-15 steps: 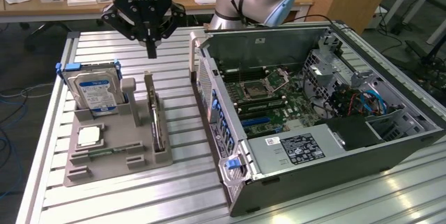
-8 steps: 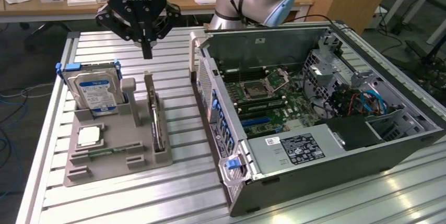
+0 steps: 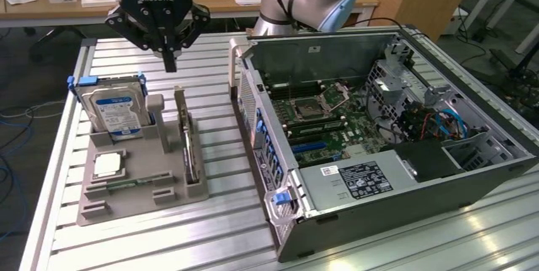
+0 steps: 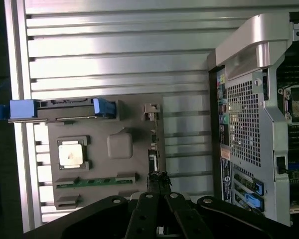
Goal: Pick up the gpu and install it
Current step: 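Reach for the gpu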
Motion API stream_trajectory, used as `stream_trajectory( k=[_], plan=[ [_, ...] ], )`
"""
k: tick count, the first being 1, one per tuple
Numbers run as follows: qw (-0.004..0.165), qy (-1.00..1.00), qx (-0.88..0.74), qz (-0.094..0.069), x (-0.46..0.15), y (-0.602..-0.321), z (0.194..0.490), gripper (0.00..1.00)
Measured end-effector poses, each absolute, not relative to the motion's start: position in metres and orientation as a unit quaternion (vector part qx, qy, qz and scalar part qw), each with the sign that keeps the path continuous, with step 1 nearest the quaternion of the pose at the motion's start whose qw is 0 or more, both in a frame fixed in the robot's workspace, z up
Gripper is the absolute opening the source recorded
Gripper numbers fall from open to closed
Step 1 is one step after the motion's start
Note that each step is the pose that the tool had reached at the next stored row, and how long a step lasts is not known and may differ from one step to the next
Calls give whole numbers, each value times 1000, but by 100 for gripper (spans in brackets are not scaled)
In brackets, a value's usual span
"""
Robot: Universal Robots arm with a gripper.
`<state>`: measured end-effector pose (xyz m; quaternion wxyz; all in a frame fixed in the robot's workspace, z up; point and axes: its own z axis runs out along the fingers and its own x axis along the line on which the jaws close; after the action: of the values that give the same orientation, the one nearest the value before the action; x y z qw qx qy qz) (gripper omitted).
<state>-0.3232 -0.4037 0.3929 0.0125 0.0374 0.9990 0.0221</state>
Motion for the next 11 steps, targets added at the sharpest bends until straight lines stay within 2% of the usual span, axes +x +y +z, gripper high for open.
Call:
stream_trajectory(
  k=[11],
  plan=[
    [12, 999, 37, 22, -332, -404, 393, 10]
  ],
)
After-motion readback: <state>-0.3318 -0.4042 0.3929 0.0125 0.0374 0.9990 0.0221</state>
